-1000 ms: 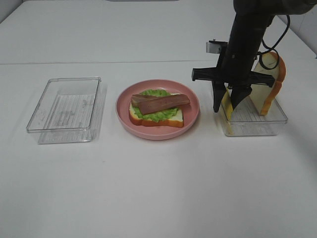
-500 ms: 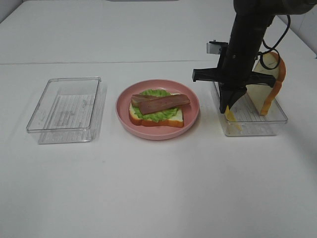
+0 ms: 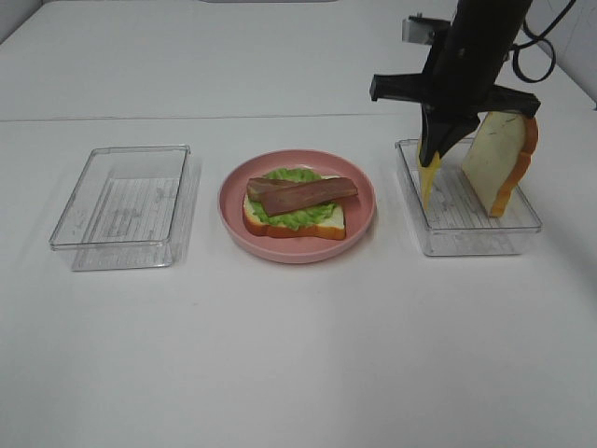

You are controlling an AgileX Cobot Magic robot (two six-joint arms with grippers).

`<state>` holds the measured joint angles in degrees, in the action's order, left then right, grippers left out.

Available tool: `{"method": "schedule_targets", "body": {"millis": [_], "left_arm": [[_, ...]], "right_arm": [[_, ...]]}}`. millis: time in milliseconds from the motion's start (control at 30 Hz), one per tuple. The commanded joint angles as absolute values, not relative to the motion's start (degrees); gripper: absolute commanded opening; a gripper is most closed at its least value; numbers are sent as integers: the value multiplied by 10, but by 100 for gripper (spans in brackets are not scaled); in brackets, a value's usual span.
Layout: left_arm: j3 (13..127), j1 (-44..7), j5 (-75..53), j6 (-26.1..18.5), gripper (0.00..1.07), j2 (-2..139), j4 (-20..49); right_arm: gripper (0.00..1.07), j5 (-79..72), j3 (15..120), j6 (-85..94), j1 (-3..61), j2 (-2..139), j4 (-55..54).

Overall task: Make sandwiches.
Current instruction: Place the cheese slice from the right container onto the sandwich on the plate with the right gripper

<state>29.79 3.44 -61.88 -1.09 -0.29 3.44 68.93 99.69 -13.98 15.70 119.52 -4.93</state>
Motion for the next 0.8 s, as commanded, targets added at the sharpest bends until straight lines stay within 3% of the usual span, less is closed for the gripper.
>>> {"method": "schedule_targets", "body": {"millis": [33, 100, 167, 433, 533, 800], "left_arm": [[296, 33, -617, -8, 94, -14, 38], [296, 33, -617, -8, 94, -14, 38], [296, 33, -617, -8, 94, -14, 38], [296, 33, -617, -8, 94, -14, 38], [296, 33, -617, -8, 94, -14, 38], [296, 33, -617, -8, 94, -14, 38]], "right_arm": [[0, 657, 995, -116, 160, 1161, -140], [0, 647, 995, -100, 160, 1159, -173], [0, 610, 995, 0, 160, 1164, -360], [0, 595, 995, 143, 160, 1209, -588], [0, 591, 995, 166, 160, 1243, -644], [0, 567, 995, 175, 174, 1307, -658]]}}
